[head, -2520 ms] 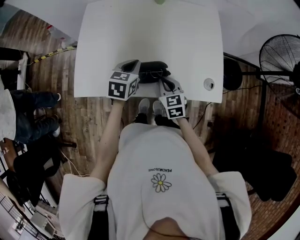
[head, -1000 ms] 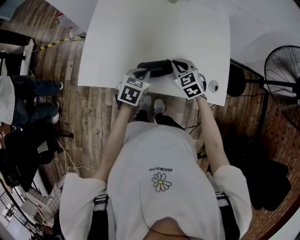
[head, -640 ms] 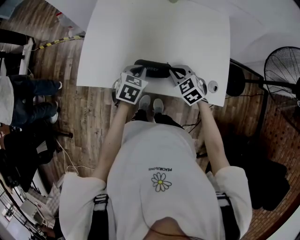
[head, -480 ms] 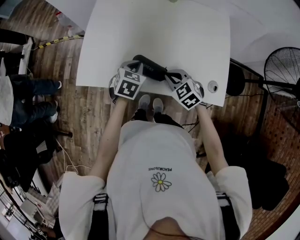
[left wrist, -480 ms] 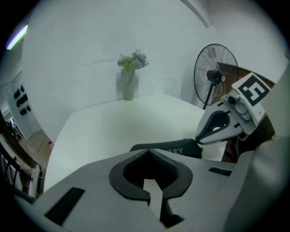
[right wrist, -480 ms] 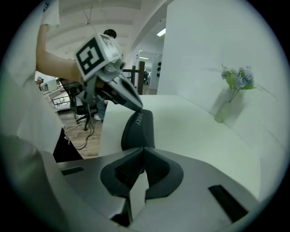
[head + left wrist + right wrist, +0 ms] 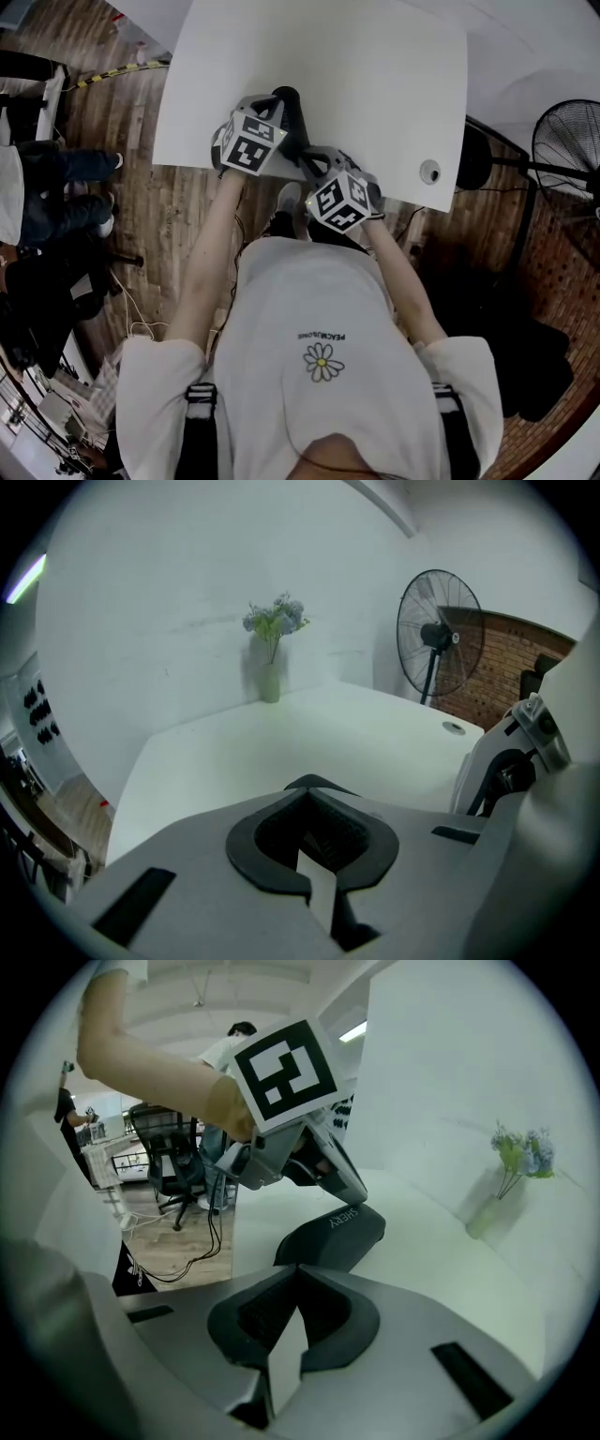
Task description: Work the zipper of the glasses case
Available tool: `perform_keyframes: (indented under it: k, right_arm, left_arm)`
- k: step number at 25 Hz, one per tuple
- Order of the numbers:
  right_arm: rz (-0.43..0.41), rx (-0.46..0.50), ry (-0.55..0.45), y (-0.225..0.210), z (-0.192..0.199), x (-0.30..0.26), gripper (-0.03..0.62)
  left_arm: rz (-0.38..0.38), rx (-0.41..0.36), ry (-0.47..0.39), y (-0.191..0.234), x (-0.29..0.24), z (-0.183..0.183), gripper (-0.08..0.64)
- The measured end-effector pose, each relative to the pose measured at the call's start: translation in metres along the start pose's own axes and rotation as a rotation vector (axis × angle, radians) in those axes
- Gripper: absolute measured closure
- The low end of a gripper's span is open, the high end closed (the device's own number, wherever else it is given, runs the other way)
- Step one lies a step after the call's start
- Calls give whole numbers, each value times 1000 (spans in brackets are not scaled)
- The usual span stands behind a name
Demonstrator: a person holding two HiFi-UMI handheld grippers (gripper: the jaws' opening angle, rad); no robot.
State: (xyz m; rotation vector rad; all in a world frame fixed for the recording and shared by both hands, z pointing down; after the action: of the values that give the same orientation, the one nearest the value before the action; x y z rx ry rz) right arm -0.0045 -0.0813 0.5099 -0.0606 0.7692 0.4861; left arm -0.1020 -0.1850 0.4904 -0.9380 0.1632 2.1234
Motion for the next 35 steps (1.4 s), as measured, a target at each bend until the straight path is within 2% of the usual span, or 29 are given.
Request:
perform_keyframes:
  k: [3,5,9,11,14,18,20,21,22,29,30,32,35]
  right_arm:
    - [19,-6,0,1,-3,-3,584]
    - [21,-13,-1,0,-5,-3,584]
    - [19,-20,-3,2,-7,-1,584]
    - [10,-30,-3,3,-8,-1,584]
    - [-15,-53,-7,-3,-7,0,584]
    - [12,-65,-16,-25,-2,11,584]
    - [-14,-79,0,-35,4,11,583]
    - [-45,-83,17,-39,8,8,560]
    - [-79,-76,37,-40,11,5,475]
    - [-198,100,175,-38,18,-20,469]
    - [-198,128,190,-37,18,-23,490]
    - [-189,184,208,-34,19,-27,573]
    - [-195,219,229,-29,21,-25,581]
  left_arm:
    - [4,-34,-57,-2,16,-12,548]
    - [49,-59,-86,-12,26,-21,547]
    - [154,-126,-7,-40,24,-13,546]
    - [179,-112,15,-47,18,-3,548]
    - [181,-58,-19,-49,14,4,548]
    - [188,-52,-13,-49,13,4,546]
    - [190,-55,1,-49,13,4,546]
    - [188,-57,5,-49,13,4,546]
    - [186,-61,7,-50,13,4,546]
    - [185,-86,24,-51,11,3,546]
    - [184,-89,28,-51,12,3,546]
    - [180,-96,32,-52,11,3,546]
    - [177,-100,32,-54,10,3,546]
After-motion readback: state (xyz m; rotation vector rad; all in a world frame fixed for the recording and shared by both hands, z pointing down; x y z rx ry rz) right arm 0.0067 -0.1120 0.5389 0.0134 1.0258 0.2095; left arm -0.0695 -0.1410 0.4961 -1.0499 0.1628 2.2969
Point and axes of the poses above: the fingertips, and each gripper's own axes: x backward along the fingers, y to its left, z out of its underside, the point moved 6 cm from there along x, backward along the fingers, and after that the axes turned 6 degrees about -x, right-handed, at the moved point
